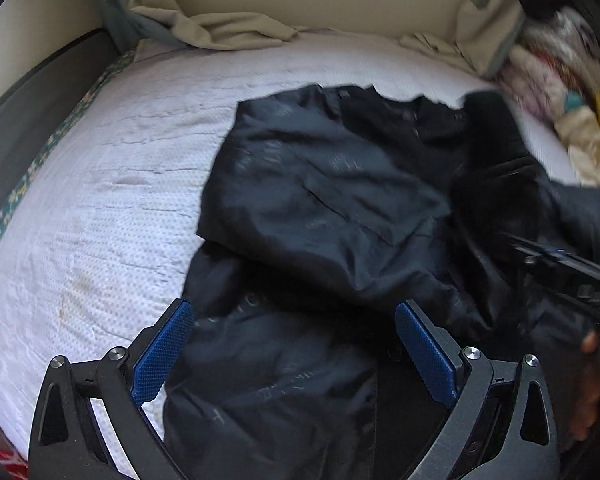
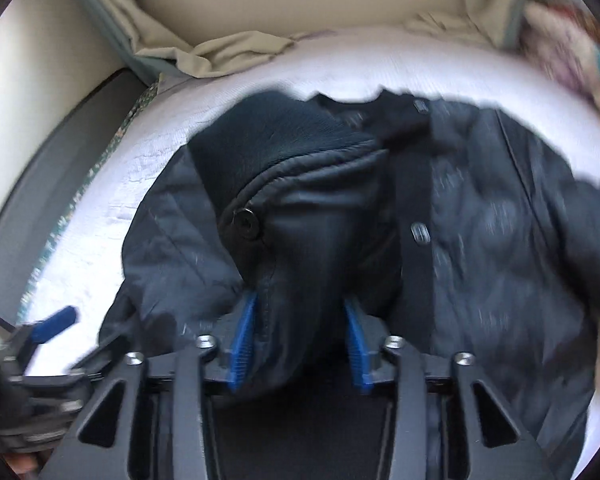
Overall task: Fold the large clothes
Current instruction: 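Fold the sleeve across the coat front and open the right gripper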
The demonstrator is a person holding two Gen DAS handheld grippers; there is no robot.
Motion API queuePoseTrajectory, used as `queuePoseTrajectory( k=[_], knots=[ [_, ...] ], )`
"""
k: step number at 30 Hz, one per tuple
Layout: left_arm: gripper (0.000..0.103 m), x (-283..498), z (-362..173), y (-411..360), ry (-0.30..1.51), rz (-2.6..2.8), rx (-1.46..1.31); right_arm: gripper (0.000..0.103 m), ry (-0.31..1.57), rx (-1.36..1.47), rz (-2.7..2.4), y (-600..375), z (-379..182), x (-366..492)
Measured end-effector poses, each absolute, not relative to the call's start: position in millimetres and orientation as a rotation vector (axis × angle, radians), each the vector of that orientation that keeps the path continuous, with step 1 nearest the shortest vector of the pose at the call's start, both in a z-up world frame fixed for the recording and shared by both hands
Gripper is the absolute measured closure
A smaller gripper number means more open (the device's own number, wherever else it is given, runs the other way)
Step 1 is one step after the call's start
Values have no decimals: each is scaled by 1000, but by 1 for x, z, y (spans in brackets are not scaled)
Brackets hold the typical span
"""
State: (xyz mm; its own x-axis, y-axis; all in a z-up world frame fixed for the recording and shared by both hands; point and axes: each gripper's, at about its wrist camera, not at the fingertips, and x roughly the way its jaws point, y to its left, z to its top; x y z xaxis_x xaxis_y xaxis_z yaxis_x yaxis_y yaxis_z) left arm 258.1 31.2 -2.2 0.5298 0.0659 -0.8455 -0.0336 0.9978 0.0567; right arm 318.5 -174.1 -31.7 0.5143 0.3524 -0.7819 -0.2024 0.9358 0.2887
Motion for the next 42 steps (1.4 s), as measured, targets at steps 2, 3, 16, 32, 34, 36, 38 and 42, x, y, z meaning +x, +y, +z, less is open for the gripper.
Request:
queuePoseTrajectory(
  k=[2, 3, 16, 32, 34, 36, 38, 42],
  knots=[
    [1, 260, -11, 26, 1031, 50, 50, 39, 1004, 231, 342, -189, -35, 310],
    [1, 261, -13, 26, 1035, 48, 48, 32, 1014, 261, 356, -196, -35, 304],
    [1, 273, -59, 14, 1166, -7, 26, 20, 1161, 907, 375, -303, -87, 292],
    [1, 275, -70, -1, 1126, 12, 63, 79, 905, 163, 294, -263, -8, 365],
    [1, 278, -72, -2, 1121, 13, 65, 79, 901, 171, 305, -268, -11, 377],
    [0, 280, -74, -3, 1116, 16, 68, 79, 919, 199, 292, -277, -25, 385],
    [0, 279, -75, -5, 1110, 19, 72, 77, 968, 216, 271, -281, -45, 396],
    [0, 279, -73, -3, 1113, 14, 65, 62, 1023, 232, 236, -287, -69, 403]
  ],
)
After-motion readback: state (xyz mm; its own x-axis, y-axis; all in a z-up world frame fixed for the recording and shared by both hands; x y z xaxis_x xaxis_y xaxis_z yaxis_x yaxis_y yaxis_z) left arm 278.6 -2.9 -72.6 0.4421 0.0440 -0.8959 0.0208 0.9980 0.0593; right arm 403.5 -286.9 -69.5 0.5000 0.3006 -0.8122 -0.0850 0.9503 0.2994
